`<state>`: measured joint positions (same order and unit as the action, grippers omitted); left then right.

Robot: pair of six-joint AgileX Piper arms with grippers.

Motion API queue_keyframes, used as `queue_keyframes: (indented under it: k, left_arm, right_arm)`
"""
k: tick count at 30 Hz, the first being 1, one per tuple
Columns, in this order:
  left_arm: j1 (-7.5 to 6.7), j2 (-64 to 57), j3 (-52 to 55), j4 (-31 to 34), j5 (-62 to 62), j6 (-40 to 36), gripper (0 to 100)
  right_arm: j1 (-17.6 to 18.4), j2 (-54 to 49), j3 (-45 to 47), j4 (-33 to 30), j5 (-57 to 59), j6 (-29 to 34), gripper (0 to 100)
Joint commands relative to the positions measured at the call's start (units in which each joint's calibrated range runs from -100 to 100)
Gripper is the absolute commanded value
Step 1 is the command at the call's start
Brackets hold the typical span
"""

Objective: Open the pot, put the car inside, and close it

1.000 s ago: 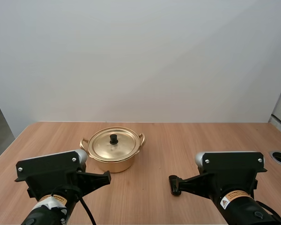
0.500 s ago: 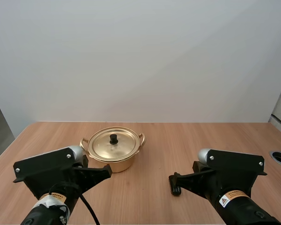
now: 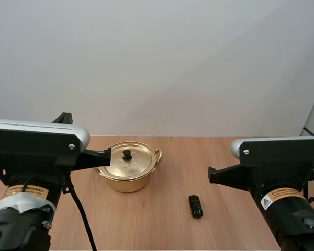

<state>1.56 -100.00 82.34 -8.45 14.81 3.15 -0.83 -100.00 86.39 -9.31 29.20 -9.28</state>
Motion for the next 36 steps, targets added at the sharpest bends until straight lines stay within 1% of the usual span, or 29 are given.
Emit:
queue_keyframes:
  k: [1,3,5,7,9,11,13,15,17,19,20,25,28,29,30,32,33,36]
  left_arm:
    - [0.2,0.0,-13.29,-0.27,32.9,5.16,0]
    - [0.34,0.0,-15.77,-0.27,34.0,5.16,0]
    - [0.34,0.0,-16.4,-0.27,34.46,5.16,0]
    - [0.34,0.0,-16.4,0.48,35.18,5.37,0]
    - [0.34,0.0,-16.4,0.81,34.83,5.5,0]
    - [0.34,0.33,-16.4,0.23,33.42,7.09,0]
    - [0.4,4.5,-16.4,-2.85,33.66,10.41,0]
    - [0.43,11.08,-16.45,-6.41,37.92,15.97,0]
    - [0.77,18.56,-17.54,-8.54,44.36,18.74,0]
    - [1.46,27.65,-20.15,-10.58,49.75,18.98,0]
    - [1.57,31.21,-21.55,-11.75,51.23,19.57,0]
    - [1.57,47.94,-29.99,-20.49,52.11,26.17,0]
    - [1.57,54.61,-34.6,-21.69,52.11,26.11,0]
    - [1.57,56.23,-35.7,-21.69,52.11,25.33,1]
    - [1.57,58.09,-36.98,-21.69,52.45,24.92,6]
    - [1.57,60.99,-39.22,-21.69,54.08,24.69,21]
    - [1.57,62.36,-40.02,-21.69,54.57,24.16,31]
    - [1.57,65.53,-41.17,-21.69,54.73,22.53,71]
  right_arm:
    - [0.02,0.0,-10.71,-16.08,27.65,0.55,0]
    - [0.02,0.0,-13.12,-13.36,32.32,1.04,0]
    - [0.02,0.0,-14.17,-12.26,32.09,0.56,0]
    - [0.02,0.0,-14.62,-9.94,30.31,-3.41,0]
    - [0.02,0.0,-14.62,-6.16,27.5,-8.09,0]
    - [0.02,0.0,-14.62,-0.15,23.1,-13.55,0]
    - [0.02,0.36,-14.62,7.39,19.8,-19.21,0]
    - [0.02,2.34,-14.62,14.05,20.37,-24.99,0]
    - [0.02,4.79,-14.62,19.05,23.3,-28.44,0]
    - [0.02,6.1,-14.62,21.11,26.52,-29.51,0]
    - [0.02,6.42,-14.62,21.46,28.15,-29.51,0]
    - [0.02,6.46,-14.62,21.46,34.22,-29.51,0]
    - [0.02,6.46,-14.49,21.46,35.24,-29.51,0]
    - [0.02,6.46,-14.36,21.46,35.24,-29.51,0]
    - [0.02,6.46,-14.18,21.46,35.46,-29.51,0]
    - [0.02,6.46,-14.2,21.46,35.46,-29.74,0]
    - [0.02,6.46,-14.2,21.46,35.46,-29.74,0]
    - [0.02,6.46,-14.2,21.46,35.46,-29.84,0]
